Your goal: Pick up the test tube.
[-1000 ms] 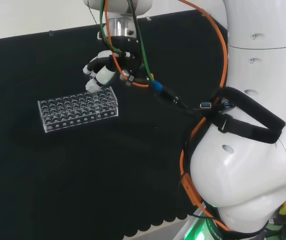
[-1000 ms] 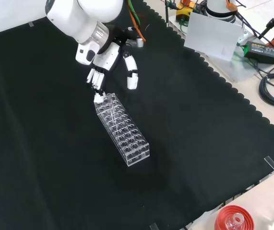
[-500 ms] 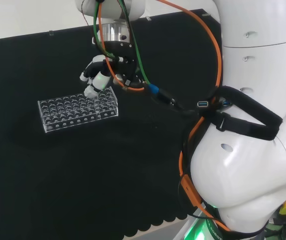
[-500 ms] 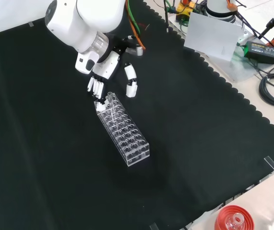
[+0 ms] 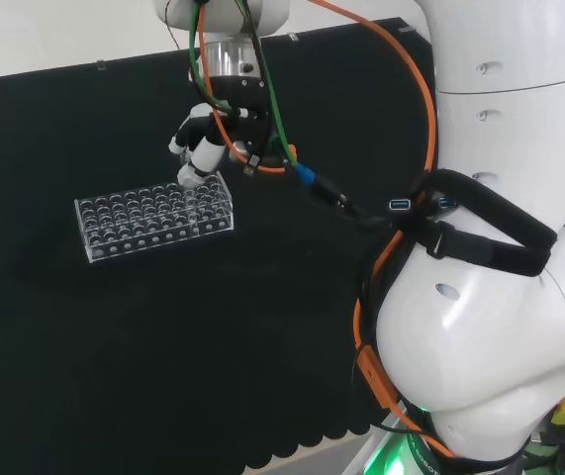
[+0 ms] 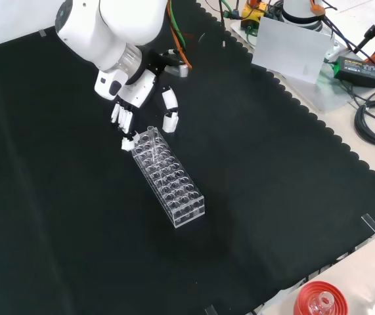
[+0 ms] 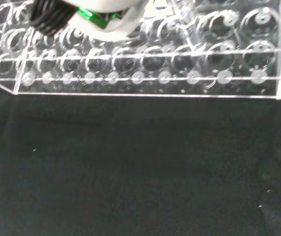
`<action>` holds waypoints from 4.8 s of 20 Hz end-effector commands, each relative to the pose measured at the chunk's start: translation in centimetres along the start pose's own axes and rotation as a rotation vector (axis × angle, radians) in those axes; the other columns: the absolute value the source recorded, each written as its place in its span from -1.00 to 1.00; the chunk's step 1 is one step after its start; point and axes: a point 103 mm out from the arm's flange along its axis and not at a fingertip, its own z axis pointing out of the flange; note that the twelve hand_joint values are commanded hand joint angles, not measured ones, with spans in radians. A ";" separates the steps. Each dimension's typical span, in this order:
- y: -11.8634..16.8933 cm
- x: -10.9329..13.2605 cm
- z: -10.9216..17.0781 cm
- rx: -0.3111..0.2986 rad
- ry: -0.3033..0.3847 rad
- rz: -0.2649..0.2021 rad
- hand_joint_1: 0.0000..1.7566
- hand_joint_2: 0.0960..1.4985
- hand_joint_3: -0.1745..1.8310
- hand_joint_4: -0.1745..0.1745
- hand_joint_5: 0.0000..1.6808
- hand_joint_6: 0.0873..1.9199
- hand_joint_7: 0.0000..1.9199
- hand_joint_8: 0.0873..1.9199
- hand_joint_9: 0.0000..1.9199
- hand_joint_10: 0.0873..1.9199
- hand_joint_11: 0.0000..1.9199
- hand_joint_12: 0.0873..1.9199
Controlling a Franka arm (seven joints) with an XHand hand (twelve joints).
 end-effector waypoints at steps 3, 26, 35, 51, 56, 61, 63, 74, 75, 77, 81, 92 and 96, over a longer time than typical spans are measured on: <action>-0.9 0.0 -0.2 -0.021 0.011 -0.003 0.14 -0.25 -0.23 -0.35 -0.49 -0.96 -0.42 -0.23 -0.47 -0.16 -0.74 0.53; 0.4 1.8 0.4 -0.061 -0.019 -0.012 0.28 -0.35 -0.12 -0.89 -0.17 -0.23 0.10 -0.37 0.05 -0.41 -0.22 0.30; 0.7 2.1 0.1 -0.109 -0.032 0.016 0.29 -0.35 -0.14 -1.00 0.08 -0.32 0.30 -0.49 0.18 -0.49 -0.13 0.25; 1.2 2.8 -0.7 -0.182 -0.102 0.035 0.62 0.15 -0.72 -1.00 0.46 -0.63 0.49 -0.50 0.46 -0.95 0.16 0.02; 1.2 3.0 -1.0 -0.198 -0.102 0.024 0.62 0.24 -0.82 -1.00 0.43 -0.63 0.44 -0.39 0.42 -0.86 0.19 -0.03; 1.3 3.2 -1.2 -0.202 -0.107 0.015 0.62 0.25 -0.83 -1.00 0.43 -0.64 0.43 -0.36 0.41 -0.83 0.20 -0.03; 1.3 3.3 -1.3 -0.198 -0.113 0.010 0.62 0.25 -0.83 -1.00 0.44 -0.64 0.42 -0.35 0.41 -0.82 0.20 -0.04; 1.2 3.8 -2.2 -0.195 -0.132 -0.013 0.62 0.24 -0.83 -1.00 0.45 -0.66 0.42 -0.35 0.42 -0.83 0.22 -0.05; 1.1 3.8 -2.4 -0.198 -0.133 -0.014 0.62 0.24 -0.83 -1.00 0.47 -0.66 0.44 -0.37 0.45 -0.90 0.22 -0.05; 0.8 3.9 -2.9 -0.202 -0.135 -0.013 0.62 0.30 -0.94 -1.00 0.49 -0.67 0.46 -0.40 0.50 -1.00 0.23 -0.07; 0.5 3.9 -3.2 -0.207 -0.137 -0.015 0.62 0.33 -1.00 -1.00 0.51 -0.68 0.47 -0.42 0.53 -1.00 0.24 -0.08; -0.6 4.2 -5.2 -0.225 -0.166 -0.023 0.62 0.33 -0.99 -1.00 0.51 -0.69 0.47 -0.41 0.54 -1.00 0.24 -0.07; -1.0 4.4 -5.9 -0.230 -0.156 -0.028 0.62 0.33 -1.00 -1.00 0.51 -0.69 0.47 -0.41 0.54 -1.00 0.24 -0.07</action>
